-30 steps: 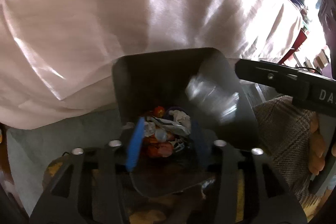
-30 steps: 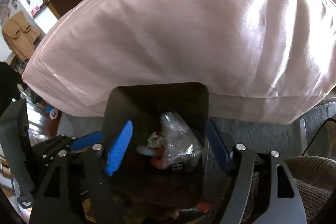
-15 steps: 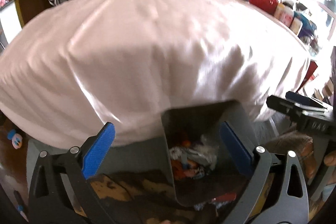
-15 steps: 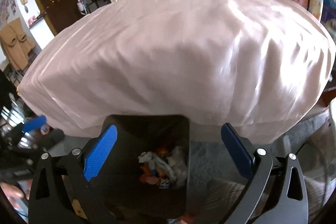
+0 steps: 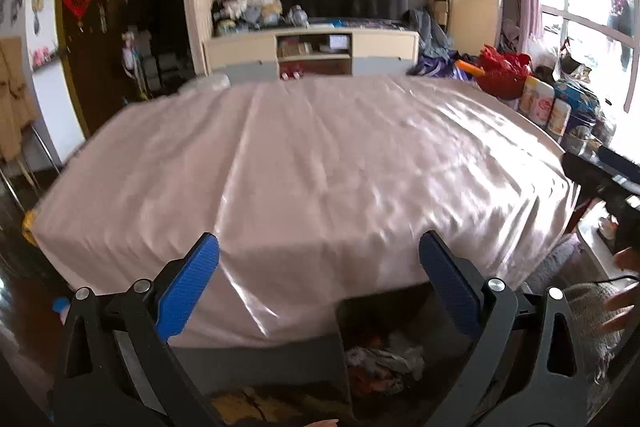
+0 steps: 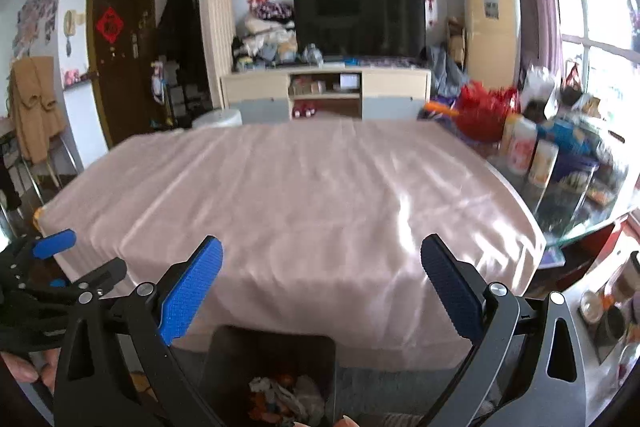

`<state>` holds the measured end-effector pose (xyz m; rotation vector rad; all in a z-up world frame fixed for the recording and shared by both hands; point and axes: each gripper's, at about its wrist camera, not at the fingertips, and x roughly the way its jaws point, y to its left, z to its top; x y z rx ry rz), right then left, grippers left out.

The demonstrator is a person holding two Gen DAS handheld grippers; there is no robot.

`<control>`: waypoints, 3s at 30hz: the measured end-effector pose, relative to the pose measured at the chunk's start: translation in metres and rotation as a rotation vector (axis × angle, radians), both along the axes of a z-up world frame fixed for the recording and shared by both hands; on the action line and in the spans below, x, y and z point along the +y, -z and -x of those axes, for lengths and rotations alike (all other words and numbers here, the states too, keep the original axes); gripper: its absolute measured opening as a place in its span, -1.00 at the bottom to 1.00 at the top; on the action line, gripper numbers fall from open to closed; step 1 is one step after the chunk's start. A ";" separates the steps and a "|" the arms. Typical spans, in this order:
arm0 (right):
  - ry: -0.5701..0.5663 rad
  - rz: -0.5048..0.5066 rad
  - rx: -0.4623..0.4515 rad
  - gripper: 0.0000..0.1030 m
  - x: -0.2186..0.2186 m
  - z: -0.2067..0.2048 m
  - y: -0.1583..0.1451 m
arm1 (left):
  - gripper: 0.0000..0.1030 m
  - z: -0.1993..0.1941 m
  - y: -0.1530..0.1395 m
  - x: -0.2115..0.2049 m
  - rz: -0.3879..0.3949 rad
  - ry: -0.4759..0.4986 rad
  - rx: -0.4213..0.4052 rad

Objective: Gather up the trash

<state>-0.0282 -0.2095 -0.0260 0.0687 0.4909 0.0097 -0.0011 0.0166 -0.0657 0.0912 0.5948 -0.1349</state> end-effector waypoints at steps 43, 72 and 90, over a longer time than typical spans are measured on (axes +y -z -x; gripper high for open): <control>0.102 0.169 -0.127 0.94 -0.007 0.034 -0.026 | 0.84 0.031 -0.064 -0.018 -0.006 -0.091 -0.174; 0.095 0.148 -0.151 0.94 -0.010 0.045 -0.031 | 0.84 0.037 -0.060 -0.032 -0.050 -0.075 -0.169; 0.079 0.130 -0.150 0.94 -0.012 0.046 -0.030 | 0.84 0.037 -0.060 -0.033 -0.047 -0.074 -0.165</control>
